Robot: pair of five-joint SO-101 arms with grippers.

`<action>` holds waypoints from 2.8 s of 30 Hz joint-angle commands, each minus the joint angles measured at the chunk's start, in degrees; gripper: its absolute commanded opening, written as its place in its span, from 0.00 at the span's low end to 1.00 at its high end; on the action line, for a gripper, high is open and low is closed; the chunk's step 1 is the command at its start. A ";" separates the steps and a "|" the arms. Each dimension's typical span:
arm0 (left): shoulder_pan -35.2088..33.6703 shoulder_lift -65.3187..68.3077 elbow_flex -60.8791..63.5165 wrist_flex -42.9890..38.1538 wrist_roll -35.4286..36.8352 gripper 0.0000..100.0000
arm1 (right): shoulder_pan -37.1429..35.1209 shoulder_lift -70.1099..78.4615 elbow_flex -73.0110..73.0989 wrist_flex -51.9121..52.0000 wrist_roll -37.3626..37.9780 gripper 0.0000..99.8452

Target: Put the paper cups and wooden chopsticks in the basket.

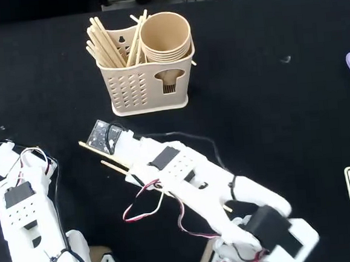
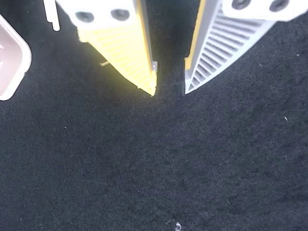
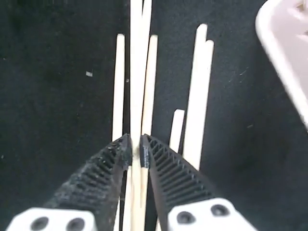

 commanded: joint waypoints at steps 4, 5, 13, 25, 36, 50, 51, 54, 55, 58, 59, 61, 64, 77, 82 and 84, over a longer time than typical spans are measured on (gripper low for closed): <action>-0.04 -1.49 -1.10 -0.97 0.09 0.11 | 0.35 8.75 -7.52 1.05 -1.58 0.06; -0.04 -1.49 -1.10 -0.97 0.09 0.11 | 0.35 9.36 -8.31 1.49 -1.67 0.06; -0.04 -1.49 -1.10 -0.97 0.09 0.11 | 0.44 12.18 -9.80 1.67 -1.41 0.06; -0.13 -1.49 -1.10 -0.97 0.09 0.11 | 0.79 4.62 -9.45 4.22 -1.23 0.01; -0.13 -1.49 -0.84 -0.97 0.09 0.11 | 3.69 -16.75 -3.21 5.63 -1.67 0.01; 0.31 -1.49 -0.57 -0.97 0.09 0.11 | 7.38 -36.62 -11.91 -18.20 -10.90 0.01; 0.31 -1.49 -0.57 -0.97 0.09 0.11 | 7.38 -36.00 -12.62 -21.36 -12.48 0.01; 0.31 -1.49 -0.57 -0.97 0.09 0.11 | 7.12 -32.75 -14.81 -30.59 -13.98 0.01; 0.31 -1.49 -0.57 -0.97 0.09 0.11 | 7.12 -31.16 -15.87 -33.23 -13.63 0.01; 0.31 -1.49 -0.57 -0.79 0.09 0.11 | 7.38 -25.36 -20.18 -38.59 -12.04 0.01; 0.31 -1.49 -0.57 -0.79 0.09 0.11 | 7.38 -23.16 -22.02 -39.30 -11.34 0.01; 0.40 -1.49 -0.57 -0.79 0.09 0.11 | 7.30 -18.24 -25.80 -39.38 -10.73 0.01; 0.40 -1.49 -0.57 -0.79 0.09 0.11 | 7.38 -10.15 -32.13 -39.65 -10.46 0.01; 0.40 -1.49 -0.57 -0.53 0.09 0.11 | 13.89 15.69 -49.71 -39.30 -10.55 0.01; 0.40 -1.49 -0.57 -0.53 0.09 0.11 | 14.24 16.48 -47.43 -35.08 -10.99 0.02; 0.40 -1.49 -0.57 -0.53 0.09 0.11 | 14.24 15.78 -47.34 -30.68 -10.99 0.03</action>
